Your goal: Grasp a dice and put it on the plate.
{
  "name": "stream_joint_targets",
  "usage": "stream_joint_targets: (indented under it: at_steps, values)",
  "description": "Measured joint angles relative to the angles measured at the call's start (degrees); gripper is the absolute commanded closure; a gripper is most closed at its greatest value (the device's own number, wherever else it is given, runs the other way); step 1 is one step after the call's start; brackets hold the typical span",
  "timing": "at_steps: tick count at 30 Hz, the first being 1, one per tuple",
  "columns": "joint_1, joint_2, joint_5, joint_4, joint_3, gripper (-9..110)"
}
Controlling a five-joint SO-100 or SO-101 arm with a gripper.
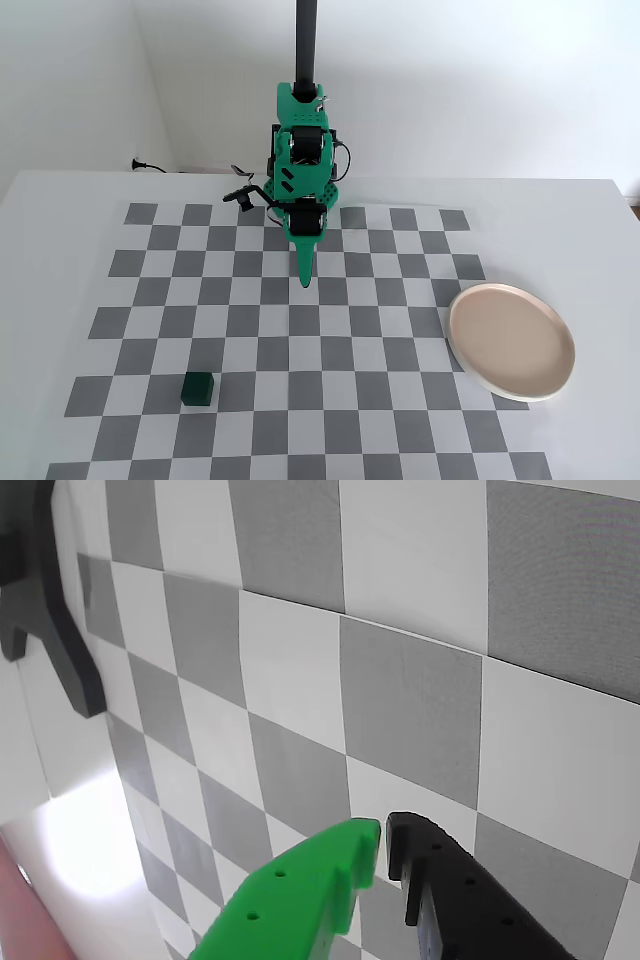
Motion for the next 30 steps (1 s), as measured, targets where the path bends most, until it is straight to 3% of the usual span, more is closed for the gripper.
stream_joint_targets:
  at_steps: [8,17,23,30]
  values:
    - [0.0,0.0,-0.18,0.0,0.0,106]
    - [-4.48,0.0,-7.29,0.0,0.0,106]
    - [-5.63,0.0,-16.61,0.0,0.0,100]
    - [-4.83,0.0,-29.09,0.18,0.0,106]
